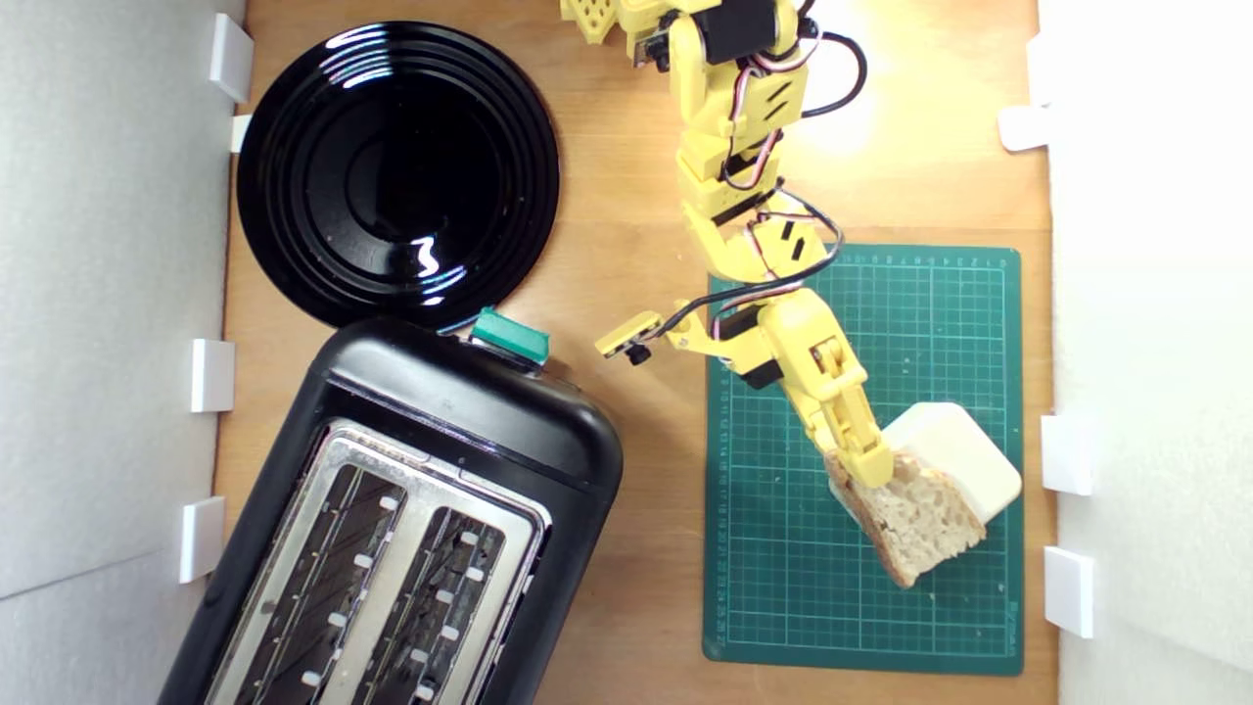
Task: Pick bread and place in toaster
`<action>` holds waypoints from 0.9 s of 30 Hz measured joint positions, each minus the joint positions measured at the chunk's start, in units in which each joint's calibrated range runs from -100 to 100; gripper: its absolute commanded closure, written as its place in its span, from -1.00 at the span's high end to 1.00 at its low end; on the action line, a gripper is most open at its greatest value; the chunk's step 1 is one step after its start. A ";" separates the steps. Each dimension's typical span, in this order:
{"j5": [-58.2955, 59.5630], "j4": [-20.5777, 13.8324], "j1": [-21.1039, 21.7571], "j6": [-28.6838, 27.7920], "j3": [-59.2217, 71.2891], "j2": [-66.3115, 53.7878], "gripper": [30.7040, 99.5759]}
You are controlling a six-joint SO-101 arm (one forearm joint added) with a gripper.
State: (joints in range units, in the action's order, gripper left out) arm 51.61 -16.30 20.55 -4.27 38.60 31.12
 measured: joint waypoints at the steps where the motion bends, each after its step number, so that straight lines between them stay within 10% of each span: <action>1: -2.12 0.00 -0.27 0.00 0.00 -1.26 -0.23; 27: -39.15 0.44 -8.51 2.28 0.28 -46.87 -0.23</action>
State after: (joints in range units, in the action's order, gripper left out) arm 12.46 -15.86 12.04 -1.99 38.88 -15.75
